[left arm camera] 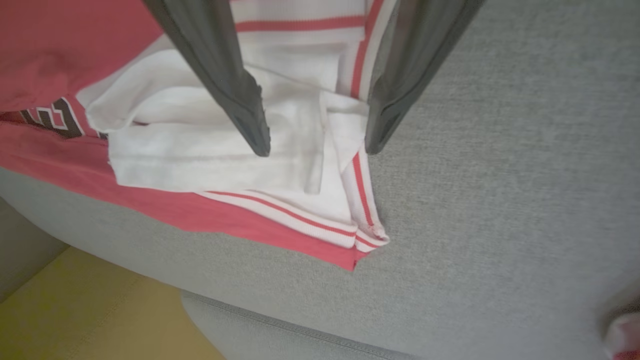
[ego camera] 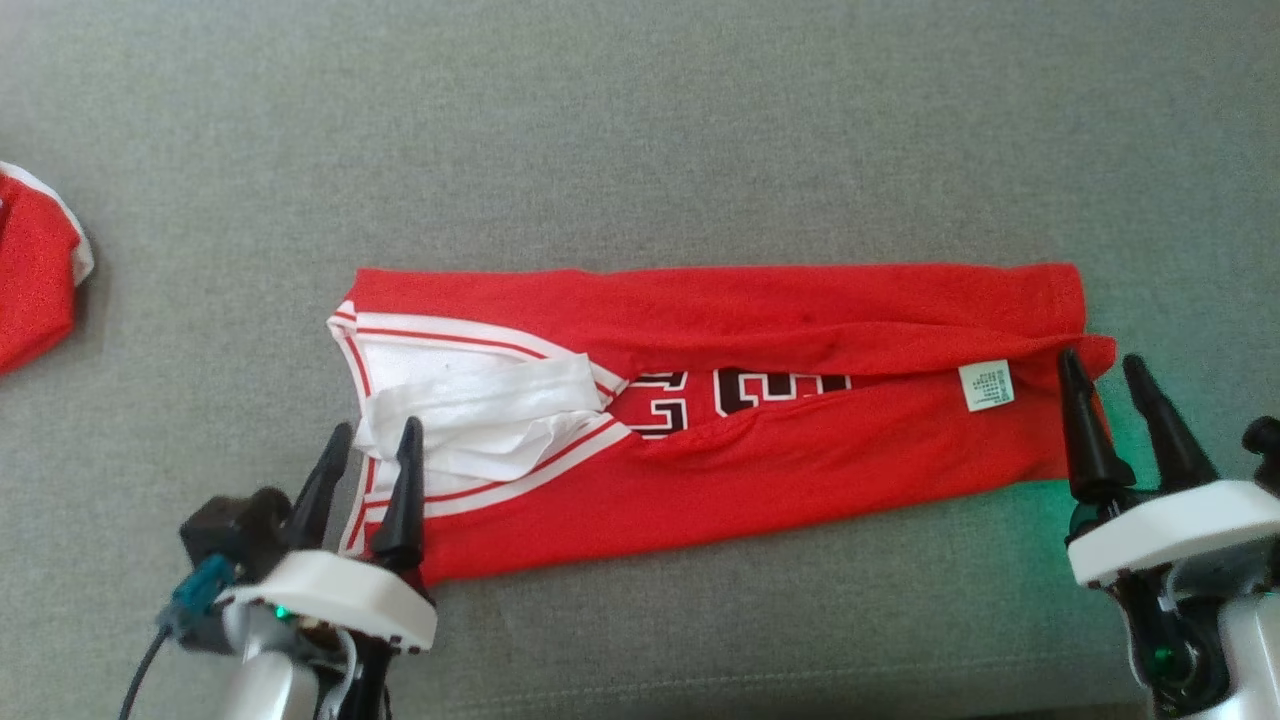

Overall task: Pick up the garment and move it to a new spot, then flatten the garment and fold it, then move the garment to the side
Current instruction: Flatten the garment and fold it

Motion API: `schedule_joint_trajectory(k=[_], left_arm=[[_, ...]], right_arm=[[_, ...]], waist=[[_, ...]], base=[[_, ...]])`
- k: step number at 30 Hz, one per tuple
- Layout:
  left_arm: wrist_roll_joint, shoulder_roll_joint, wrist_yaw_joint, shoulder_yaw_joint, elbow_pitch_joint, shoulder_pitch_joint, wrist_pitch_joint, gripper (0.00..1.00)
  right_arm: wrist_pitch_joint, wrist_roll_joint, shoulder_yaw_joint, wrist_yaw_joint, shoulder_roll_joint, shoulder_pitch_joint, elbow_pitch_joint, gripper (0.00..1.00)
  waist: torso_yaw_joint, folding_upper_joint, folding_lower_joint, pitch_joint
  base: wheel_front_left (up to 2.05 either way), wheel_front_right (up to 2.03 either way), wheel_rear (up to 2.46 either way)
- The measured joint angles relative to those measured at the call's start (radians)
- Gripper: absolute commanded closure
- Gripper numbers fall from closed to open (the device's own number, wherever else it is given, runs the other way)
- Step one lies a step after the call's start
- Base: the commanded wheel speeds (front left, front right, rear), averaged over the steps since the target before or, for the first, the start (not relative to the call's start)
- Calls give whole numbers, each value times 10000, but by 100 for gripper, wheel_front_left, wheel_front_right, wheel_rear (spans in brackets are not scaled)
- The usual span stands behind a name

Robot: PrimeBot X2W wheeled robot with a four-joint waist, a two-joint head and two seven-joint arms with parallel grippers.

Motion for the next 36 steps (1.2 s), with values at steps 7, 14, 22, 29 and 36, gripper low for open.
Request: schedule_joint_trajectory(k=[7, 14, 22, 29, 36], left_arm=[[445, 40, 462, 88, -995, 361, -616, 0], [968, 88, 746, 299, -1973, 356, -828, 0], [1425, 339, 913, 165, -2086, 504, -790, 0], [1465, 376, 1039, 12, -2013, 918, -669, 0], [1463, 382, 1101, 4, -2021, 939, -642, 0]], right_arm=[[-719, -1569, 31, 0, 197, 299, -1806, 0], [-1158, -2943, 82, 0, 416, 273, -2504, 0], [-1051, -3248, 477, 0, 662, 682, -2474, 0], [-951, -3252, 570, 0, 713, 1065, -2382, 0], [-876, -3241, 631, 0, 746, 1089, -2314, 0]], waist=[[51, 0, 0, -441], [80, 0, 0, -916], [-23, 0, 0, -1512], [-92, 0, 0, -1741], [-69, 0, 0, -1727]], base=[[0, 0, 0], [0, 0, 0], [0, 0, 0], [0, 0, 0], [0, 0, 0]])
